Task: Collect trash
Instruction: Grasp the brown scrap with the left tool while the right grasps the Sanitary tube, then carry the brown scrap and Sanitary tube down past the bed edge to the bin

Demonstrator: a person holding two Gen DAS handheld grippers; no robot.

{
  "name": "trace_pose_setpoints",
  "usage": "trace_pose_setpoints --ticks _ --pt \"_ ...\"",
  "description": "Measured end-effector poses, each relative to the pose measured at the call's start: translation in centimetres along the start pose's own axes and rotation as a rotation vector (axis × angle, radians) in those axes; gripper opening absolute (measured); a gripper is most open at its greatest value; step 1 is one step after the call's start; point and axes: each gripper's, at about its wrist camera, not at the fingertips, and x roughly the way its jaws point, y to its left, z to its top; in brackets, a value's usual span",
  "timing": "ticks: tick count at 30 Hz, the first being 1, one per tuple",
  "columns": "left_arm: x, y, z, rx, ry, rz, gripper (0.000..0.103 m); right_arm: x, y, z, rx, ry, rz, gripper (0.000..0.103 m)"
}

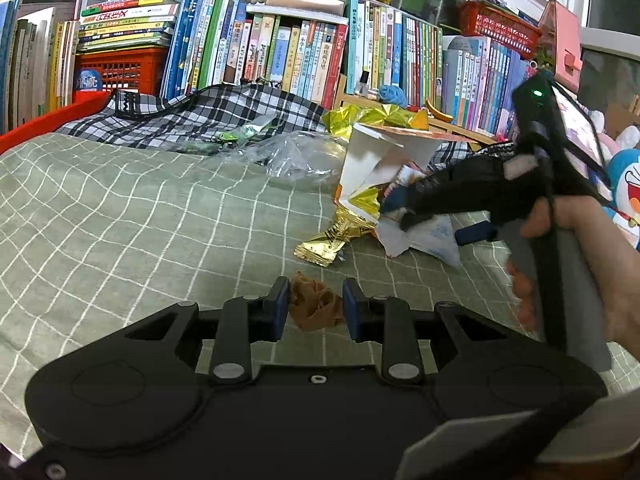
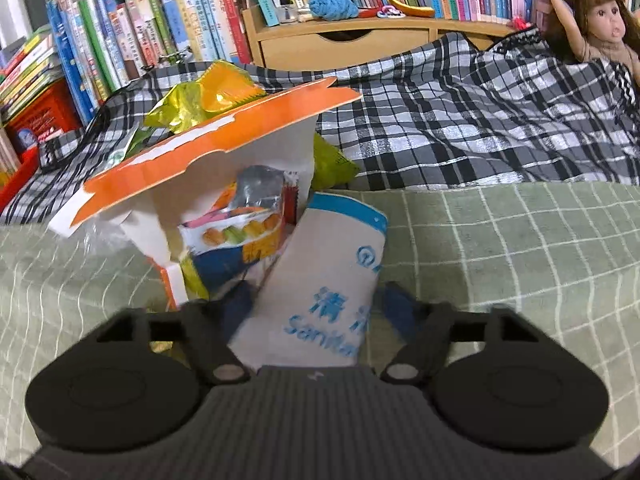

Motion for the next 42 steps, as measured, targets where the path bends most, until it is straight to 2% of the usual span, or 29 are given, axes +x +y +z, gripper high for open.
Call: trace_pose_setpoints --ticks 3,7,13,24,35,42 --pt "-0.2 0.2 0.1 -0.004 -0.008 0.007 0.027 -1.2 -1.8 -0.4 0.038 0.016 0.026 0.042" --pt "-0.9 0.2 0.0 -0.012 -0.015 0.003 0.027 -2.9 -3.6 -1.3 0.06 0.028 0.056 0.034" --pt "-2.7 -0.3 -0.1 -0.003 -0.031 -0.007 0.027 -6.8 -5.3 -3.5 0.061 -0.001 0.126 0.032" --pt "-8.1 -1.5 -3.4 0.009 -0.038 -0.036 0.027 -13.7 -4.1 -10.6 -0.081 -0.069 0.255 0.032" --pt "-13.4 -2.2 -7.5 -0.003 -0.01 -0.053 0.027 -18.7 -2.9 -17.2 -0.171 -0.13 0.318 0.032" --pt "-15.9 -2.4 -11.2 -0.008 0.036 -0.05 0.027 -20.4 -2.9 -21.8 -0.179 -0.135 0.332 0.033"
